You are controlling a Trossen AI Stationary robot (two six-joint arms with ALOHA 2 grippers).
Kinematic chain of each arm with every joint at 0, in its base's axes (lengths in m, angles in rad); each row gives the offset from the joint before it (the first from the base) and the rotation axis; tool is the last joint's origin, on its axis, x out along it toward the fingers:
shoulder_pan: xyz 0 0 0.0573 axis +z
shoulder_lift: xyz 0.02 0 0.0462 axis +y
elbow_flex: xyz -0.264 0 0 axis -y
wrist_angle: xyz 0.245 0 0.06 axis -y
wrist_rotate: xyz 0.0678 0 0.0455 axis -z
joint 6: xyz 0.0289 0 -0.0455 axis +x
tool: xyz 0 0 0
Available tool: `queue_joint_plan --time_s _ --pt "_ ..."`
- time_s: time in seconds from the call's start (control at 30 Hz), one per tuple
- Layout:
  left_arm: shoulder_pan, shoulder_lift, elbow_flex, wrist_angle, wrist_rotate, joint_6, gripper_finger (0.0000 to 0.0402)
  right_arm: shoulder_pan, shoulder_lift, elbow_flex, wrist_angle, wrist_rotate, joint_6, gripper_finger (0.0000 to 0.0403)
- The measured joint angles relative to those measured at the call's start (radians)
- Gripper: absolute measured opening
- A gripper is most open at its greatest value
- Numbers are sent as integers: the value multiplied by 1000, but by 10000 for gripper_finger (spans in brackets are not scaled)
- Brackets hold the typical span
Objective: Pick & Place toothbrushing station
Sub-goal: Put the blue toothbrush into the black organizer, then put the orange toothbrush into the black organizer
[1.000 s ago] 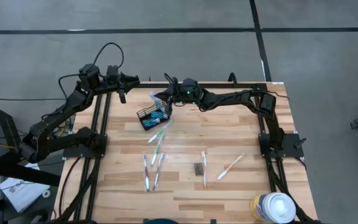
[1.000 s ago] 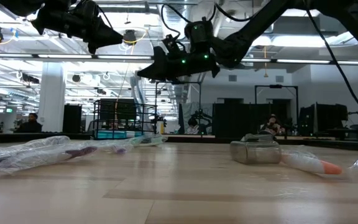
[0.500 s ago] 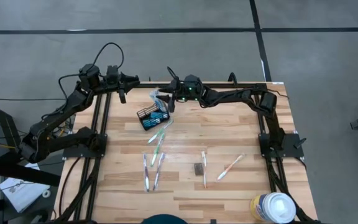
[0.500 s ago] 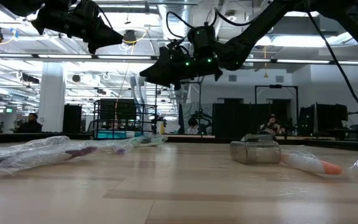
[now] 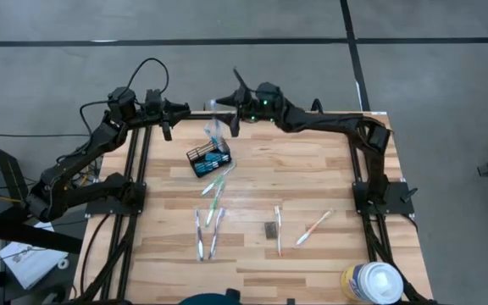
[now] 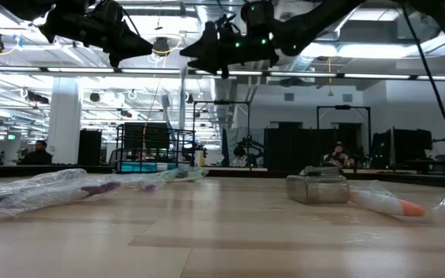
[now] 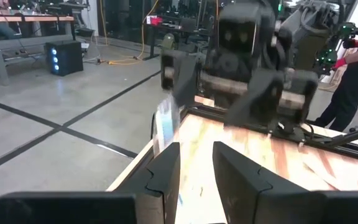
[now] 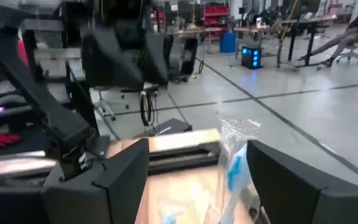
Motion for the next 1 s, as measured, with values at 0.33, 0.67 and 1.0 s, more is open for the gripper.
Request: queue_joint_plan --time_s 0.33,0.67,1.0 --pt "0 0 0 -1 0 -15 90 11 -4 4 -40 -27 0 258" --pt "0 0 0 -3 0 0 90 33 61 -14 -105 -84 38 241" --pt "0 0 0 -8 0 6 90 55 122 -31 -175 -84 90 233"
